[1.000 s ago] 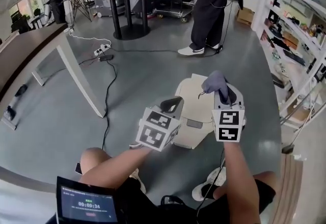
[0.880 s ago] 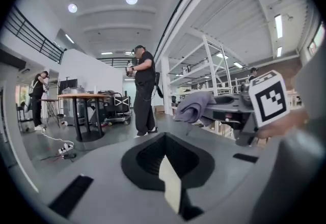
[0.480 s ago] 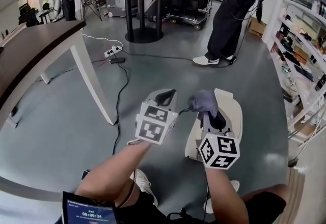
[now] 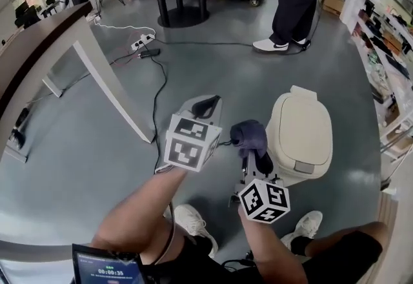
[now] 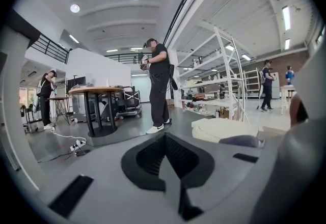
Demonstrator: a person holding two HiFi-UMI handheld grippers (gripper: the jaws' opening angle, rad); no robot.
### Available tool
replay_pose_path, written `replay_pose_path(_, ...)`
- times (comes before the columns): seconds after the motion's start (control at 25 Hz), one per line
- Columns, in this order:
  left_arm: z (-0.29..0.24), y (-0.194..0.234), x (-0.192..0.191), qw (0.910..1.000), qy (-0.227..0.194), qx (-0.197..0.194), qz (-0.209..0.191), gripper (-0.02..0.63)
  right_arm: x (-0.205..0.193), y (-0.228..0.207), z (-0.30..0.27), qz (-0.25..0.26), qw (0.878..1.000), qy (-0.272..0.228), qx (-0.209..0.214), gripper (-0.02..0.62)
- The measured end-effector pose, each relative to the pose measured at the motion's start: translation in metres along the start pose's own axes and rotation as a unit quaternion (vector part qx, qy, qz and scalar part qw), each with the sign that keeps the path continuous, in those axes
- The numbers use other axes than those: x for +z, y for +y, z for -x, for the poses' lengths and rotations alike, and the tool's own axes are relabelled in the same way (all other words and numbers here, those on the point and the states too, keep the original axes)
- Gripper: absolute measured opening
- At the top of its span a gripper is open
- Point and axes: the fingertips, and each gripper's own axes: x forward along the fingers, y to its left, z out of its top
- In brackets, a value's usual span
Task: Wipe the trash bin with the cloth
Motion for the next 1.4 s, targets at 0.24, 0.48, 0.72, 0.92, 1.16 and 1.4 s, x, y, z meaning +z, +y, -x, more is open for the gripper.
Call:
replay_pose_path(0.24,-0.011,0.000,-0.034,0.9983,0.022,-0.020,0.051,-0.003,-0.031,-0.038,0.002,-0.060,0.996,-0.020,-0.069,0.089)
replay_pose_path(0.48,-0.025,-0.013,-0.063,0.9976,0.051,-0.041,0.022,-0.003,-0.056,-0.049,0.001,-0.100,0.991,-0.018,-0.086,0.089)
replay_pose_path(0.72,-0.031,-0.025,-0.083,0.9955,0.071,-0.063,-0.001,-0.003,-0.087,-0.070,0.007,-0.142,0.982,-0.008,-0.124,0.089)
replay_pose_path(0.92,-0.039,-0.029,-0.087,0.9948,0.071,-0.072,-0.012,-0.003,-0.099,-0.085,0.010,-0.152,0.978,-0.003,-0.144,0.089)
replay_pose_path(1.16,-0.064,-0.030,-0.079,0.9944,0.061,-0.083,-0.020,-0.003,-0.116,-0.102,0.012,-0.144,0.976,0.021,-0.165,0.089)
replay_pose_path(1.4,-0.078,-0.039,-0.096,0.9891,0.081,-0.122,-0.011,-0.003,-0.157,-0.117,0.016,-0.119,0.972,0.065,-0.193,0.089)
